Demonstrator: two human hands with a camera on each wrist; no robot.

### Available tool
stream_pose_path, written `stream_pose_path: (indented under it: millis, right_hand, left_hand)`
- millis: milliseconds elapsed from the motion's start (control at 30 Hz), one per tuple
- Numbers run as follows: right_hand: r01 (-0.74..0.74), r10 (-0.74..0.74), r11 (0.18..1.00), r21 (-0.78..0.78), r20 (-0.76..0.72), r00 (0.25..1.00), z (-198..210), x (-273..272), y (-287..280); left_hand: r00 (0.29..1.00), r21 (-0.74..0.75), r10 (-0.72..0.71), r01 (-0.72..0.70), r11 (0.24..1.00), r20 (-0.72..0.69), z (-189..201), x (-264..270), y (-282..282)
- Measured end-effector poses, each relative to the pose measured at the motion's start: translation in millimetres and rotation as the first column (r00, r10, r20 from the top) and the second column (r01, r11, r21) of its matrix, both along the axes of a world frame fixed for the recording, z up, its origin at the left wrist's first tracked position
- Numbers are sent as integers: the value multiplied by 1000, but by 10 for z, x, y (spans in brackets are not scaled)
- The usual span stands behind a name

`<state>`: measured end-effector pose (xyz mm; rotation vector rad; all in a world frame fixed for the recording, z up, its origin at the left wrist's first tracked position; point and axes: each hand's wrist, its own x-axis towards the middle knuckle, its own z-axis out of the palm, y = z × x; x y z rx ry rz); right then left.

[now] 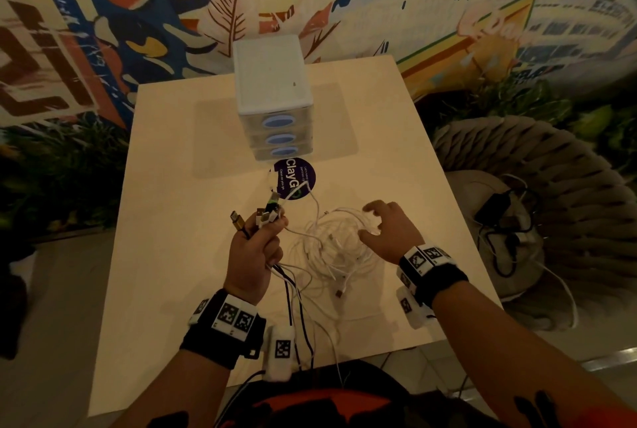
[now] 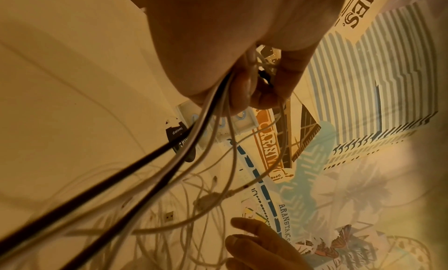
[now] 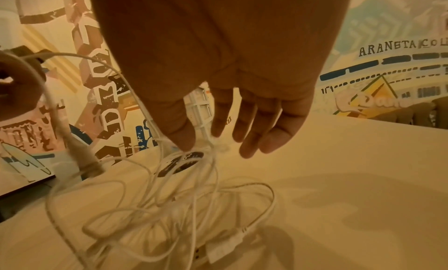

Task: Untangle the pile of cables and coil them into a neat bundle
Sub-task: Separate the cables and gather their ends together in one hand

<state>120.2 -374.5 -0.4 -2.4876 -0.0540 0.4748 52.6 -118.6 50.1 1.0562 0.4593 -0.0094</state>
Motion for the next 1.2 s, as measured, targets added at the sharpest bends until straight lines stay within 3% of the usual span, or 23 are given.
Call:
stream_pose_path:
  millis: [133,300,400,533,667,767,867,1067,1200]
  right_hand:
    - [-14,12,1000,14,121,993,160,27,46]
    - [-290,286,954,-76,-63,956,318,29,333]
    - [-348,335,931,-109,-119,935,213,21,479]
    - [-167,168,985,36,-58,984,176,141,576]
    - [-193,187,964,185,48,981,192,256,684]
    - [-91,98,947,308,-9,995,158,301,690]
    - [7,14,917,399,-50,999,109,281,589]
    - [68,-41,861,504,-64,997,92,241,363]
    - [86,-39,791,605,-90,995,170,188,286]
  left_hand:
    - [997,-5,-69,69,998,24,41,-26,6]
    - [994,13,-107,106,994,22,92,-24,-19]
    - [993,77,-115,113,991,22,104,-38,-26]
    - [982,264,-185,167,950,46,139,-94,10]
    - [956,465,-289,231,855,57,193,-98,25]
    - [940,512,-333,252,821,72,255,-84,-16]
    - [964,472,-265,220,854,30,170,-43,-2]
    - [978,444,14,83,892,-210,-236,135,116]
    - [944,518,-34,210,829,-328,-384,181,90]
